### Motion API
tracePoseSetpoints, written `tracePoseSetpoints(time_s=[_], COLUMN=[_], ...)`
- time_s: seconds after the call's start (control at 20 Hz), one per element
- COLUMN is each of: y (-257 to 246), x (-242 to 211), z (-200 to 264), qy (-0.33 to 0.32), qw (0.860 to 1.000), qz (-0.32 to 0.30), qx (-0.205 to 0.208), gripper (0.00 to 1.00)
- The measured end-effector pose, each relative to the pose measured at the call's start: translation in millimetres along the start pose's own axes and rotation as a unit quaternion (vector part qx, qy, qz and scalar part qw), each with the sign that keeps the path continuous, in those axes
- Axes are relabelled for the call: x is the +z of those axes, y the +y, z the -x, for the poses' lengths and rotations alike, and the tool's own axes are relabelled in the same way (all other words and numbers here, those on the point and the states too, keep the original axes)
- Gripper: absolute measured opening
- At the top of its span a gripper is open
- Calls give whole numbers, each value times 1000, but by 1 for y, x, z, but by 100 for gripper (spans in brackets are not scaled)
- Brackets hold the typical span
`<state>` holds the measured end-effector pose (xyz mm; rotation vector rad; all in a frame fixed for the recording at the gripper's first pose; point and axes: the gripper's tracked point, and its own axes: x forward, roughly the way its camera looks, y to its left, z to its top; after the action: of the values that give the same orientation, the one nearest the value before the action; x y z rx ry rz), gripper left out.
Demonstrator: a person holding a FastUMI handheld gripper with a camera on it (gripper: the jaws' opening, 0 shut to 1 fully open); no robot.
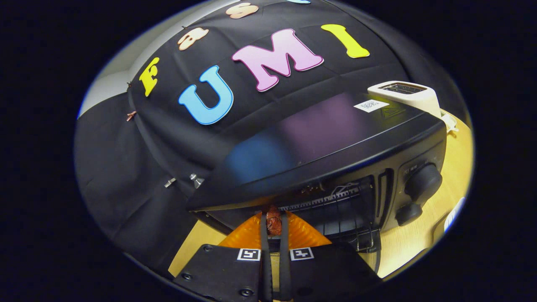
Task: Open the toaster oven, put the food inside, and close the toaster oven door.
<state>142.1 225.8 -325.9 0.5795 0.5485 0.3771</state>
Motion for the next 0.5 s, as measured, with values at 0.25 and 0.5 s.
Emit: tracePoseSetpoints(time_s=[0.25, 0.5], y=[-19, -20], x=[12, 12], z=[2, 13], qy=[-21, -10], qw=[999, 999], qz=[34, 36], qx=[-31, -35], gripper=[39, 67])
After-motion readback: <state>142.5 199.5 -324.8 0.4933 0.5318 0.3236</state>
